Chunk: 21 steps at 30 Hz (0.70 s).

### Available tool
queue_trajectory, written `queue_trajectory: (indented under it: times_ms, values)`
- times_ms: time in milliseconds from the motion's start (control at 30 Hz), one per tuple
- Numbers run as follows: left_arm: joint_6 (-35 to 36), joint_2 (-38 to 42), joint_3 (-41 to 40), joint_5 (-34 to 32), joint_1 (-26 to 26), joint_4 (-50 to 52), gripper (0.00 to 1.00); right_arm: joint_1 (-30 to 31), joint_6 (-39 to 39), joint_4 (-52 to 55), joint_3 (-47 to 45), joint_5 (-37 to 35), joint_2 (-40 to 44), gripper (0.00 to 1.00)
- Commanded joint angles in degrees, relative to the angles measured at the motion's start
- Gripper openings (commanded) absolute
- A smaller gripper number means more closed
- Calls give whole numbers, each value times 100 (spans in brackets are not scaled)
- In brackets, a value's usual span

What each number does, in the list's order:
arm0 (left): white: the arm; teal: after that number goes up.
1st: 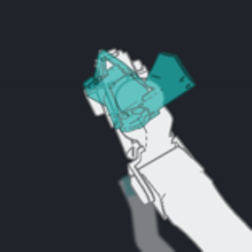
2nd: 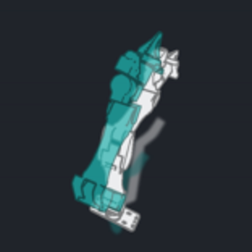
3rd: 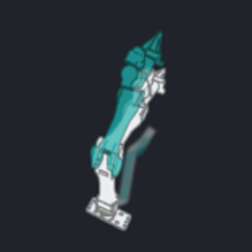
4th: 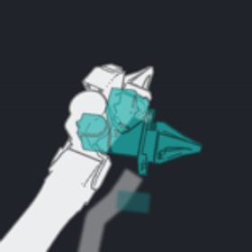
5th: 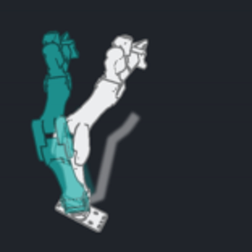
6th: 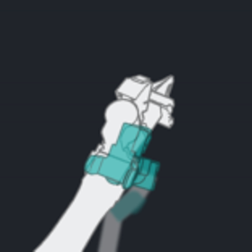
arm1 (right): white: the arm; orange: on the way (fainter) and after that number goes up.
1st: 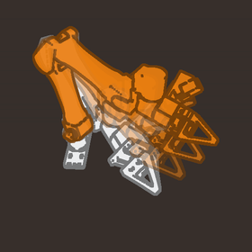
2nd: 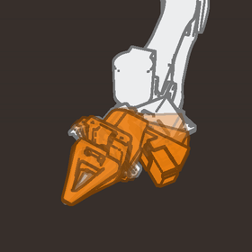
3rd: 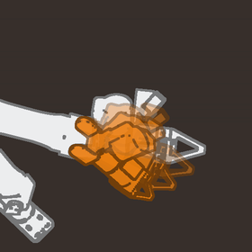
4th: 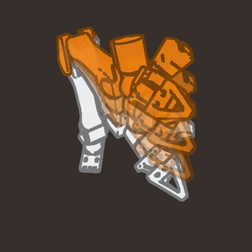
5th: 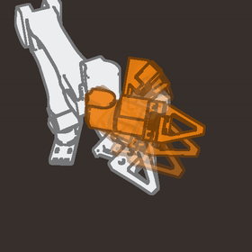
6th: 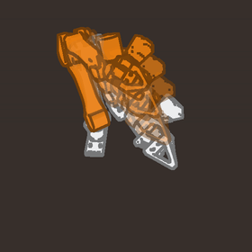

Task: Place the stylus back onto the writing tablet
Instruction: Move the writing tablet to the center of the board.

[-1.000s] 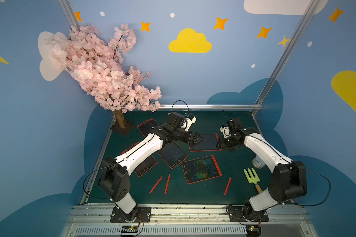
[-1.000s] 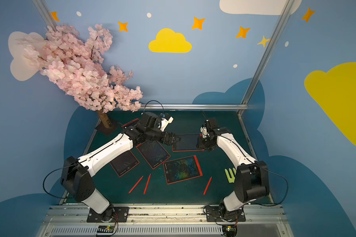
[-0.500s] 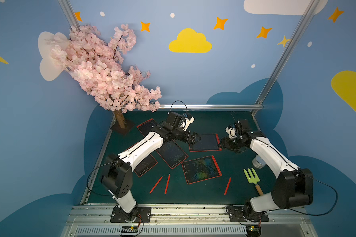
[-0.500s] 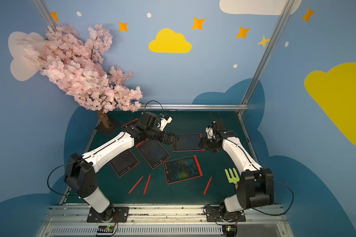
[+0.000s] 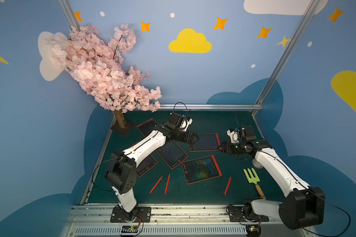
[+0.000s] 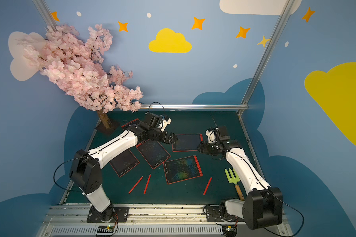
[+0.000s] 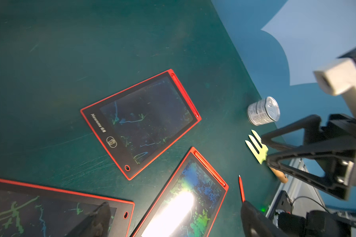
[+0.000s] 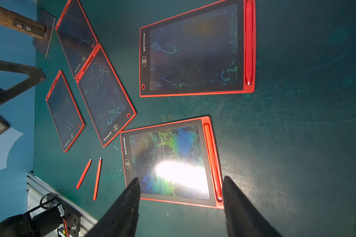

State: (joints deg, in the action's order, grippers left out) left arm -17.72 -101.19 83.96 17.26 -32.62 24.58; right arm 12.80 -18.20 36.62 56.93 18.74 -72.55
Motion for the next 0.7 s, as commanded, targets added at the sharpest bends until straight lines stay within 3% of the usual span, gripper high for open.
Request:
queue_trajectory:
  times_ms: [0,233,333,667]
  values:
    - [-463,-206,-112,-277,2,-67,98,-27,-238,-382,-196,113,-30,66]
    - [-1048,-661,-175,-346,2,-704,99,-58,-398,-856,-297,411,-609,80]
    - [-1239,-985,-95,-598,7,-856,99,-98,-472,-1085,-399,373,-797,91]
    - [-1610,-1878,528,-678,64,-858,99,-269,-825,-1880,-485,601,-1669,95]
